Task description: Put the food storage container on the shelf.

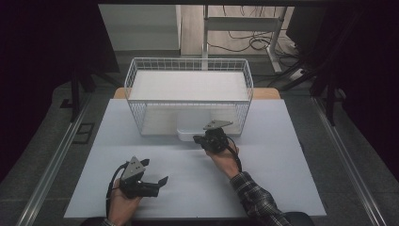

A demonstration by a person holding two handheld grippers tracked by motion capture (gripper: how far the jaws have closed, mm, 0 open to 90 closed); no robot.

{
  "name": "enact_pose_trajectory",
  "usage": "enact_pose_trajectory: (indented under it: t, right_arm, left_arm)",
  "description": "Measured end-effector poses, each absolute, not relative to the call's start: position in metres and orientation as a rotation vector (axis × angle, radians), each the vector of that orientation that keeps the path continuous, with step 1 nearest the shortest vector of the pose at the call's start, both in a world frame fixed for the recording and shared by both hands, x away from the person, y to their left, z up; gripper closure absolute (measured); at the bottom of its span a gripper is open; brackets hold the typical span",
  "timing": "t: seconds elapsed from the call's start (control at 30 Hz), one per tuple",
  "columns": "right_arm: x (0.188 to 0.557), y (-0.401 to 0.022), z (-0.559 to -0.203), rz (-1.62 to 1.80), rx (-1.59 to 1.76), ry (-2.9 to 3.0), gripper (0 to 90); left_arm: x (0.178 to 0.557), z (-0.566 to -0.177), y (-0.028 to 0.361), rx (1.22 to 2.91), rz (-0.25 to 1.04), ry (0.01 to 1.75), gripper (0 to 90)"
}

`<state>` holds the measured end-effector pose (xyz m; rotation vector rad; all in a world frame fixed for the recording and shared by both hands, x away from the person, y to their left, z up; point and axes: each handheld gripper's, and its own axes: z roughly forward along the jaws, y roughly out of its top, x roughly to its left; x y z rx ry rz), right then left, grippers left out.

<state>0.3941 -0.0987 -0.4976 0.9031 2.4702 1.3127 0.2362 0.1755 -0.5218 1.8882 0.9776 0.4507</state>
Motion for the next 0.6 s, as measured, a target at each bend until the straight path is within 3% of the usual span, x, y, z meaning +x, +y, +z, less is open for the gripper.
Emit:
enact_pose_trajectory:
  t: [0.6]
  right_arm:
    - [0.415, -0.087, -0.503, 1.283, 0.917, 2.458, 89.1]
  left_arm:
    - [0.239, -0.525, 0.175, 1.904, 0.422, 0.979, 4.5]
